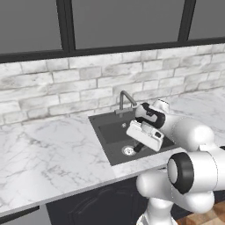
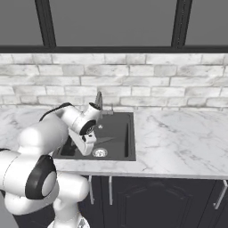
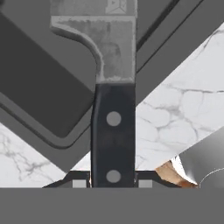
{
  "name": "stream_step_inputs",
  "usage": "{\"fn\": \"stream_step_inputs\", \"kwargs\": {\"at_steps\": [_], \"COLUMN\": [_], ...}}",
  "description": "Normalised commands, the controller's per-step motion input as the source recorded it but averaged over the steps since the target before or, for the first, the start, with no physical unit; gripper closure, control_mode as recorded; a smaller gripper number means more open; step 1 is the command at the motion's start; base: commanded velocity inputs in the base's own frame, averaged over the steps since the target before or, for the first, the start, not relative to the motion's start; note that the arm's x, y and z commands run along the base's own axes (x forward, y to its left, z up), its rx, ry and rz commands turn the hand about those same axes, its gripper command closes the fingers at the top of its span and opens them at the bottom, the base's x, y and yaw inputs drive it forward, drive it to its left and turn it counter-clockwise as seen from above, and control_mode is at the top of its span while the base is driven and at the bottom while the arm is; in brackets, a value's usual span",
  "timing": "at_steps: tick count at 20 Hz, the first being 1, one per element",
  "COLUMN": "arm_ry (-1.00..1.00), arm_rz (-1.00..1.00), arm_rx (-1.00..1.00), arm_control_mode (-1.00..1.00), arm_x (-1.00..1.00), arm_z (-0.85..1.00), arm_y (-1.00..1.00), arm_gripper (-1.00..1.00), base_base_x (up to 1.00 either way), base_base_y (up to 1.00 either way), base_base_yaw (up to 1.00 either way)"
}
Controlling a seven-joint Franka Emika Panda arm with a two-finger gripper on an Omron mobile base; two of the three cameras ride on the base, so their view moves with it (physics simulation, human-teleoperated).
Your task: Move the cutting board and knife to the sink. Then move spray from the cabinet to the counter.
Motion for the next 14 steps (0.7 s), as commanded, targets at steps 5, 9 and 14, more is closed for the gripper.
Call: {"fn": "stream_step_inputs", "kwargs": {"at_steps": [5,9,14], "arm_ry": [-0.01,-0.04,-0.06], "arm_rz": [0.0,-0.05,-0.12], "arm_rx": [0.04,0.0,0.0], "arm_control_mode": [-1.0,-1.0,-1.0], "arm_x": [0.27,0.28,0.24], "arm_z": [-0.22,-0.04,0.0], "arm_y": [0.0,0.0,0.08], "arm_gripper": [1.0,1.0,1.0], "base_base_x": [0.0,0.0,0.0], "base_base_y": [0.0,0.0,0.0], "base_base_yaw": [0.0,0.0,0.0]}}
